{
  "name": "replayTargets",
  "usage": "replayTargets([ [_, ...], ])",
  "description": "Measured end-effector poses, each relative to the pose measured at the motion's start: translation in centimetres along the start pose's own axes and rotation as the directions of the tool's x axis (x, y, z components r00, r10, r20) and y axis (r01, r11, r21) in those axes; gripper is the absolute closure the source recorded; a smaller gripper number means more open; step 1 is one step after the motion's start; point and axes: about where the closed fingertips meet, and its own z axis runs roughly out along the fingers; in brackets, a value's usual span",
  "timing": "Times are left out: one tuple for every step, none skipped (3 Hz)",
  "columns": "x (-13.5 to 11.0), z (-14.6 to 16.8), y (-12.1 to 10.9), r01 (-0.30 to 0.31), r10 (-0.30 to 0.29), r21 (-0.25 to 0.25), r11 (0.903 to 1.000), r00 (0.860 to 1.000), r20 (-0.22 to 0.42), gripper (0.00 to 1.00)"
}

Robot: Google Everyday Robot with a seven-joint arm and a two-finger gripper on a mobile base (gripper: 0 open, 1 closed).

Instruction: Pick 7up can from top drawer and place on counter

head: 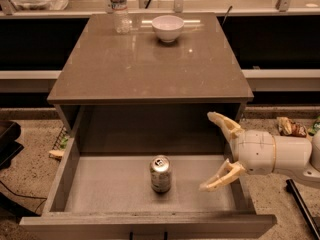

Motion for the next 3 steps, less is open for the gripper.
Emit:
replayTargets([
  [-0.2,0.3,0.0,0.017,-0.018,-0.007,0.9998,1.0,-0.009,0.0],
  [2.0,1.9,-0.1,0.002,-0.003,-0.018,0.9998,0.997,-0.083,0.0],
  [6.7,5.4,1.0,-0.04,0.035,-0.04,0.9984,0.992,-0.122,0.0],
])
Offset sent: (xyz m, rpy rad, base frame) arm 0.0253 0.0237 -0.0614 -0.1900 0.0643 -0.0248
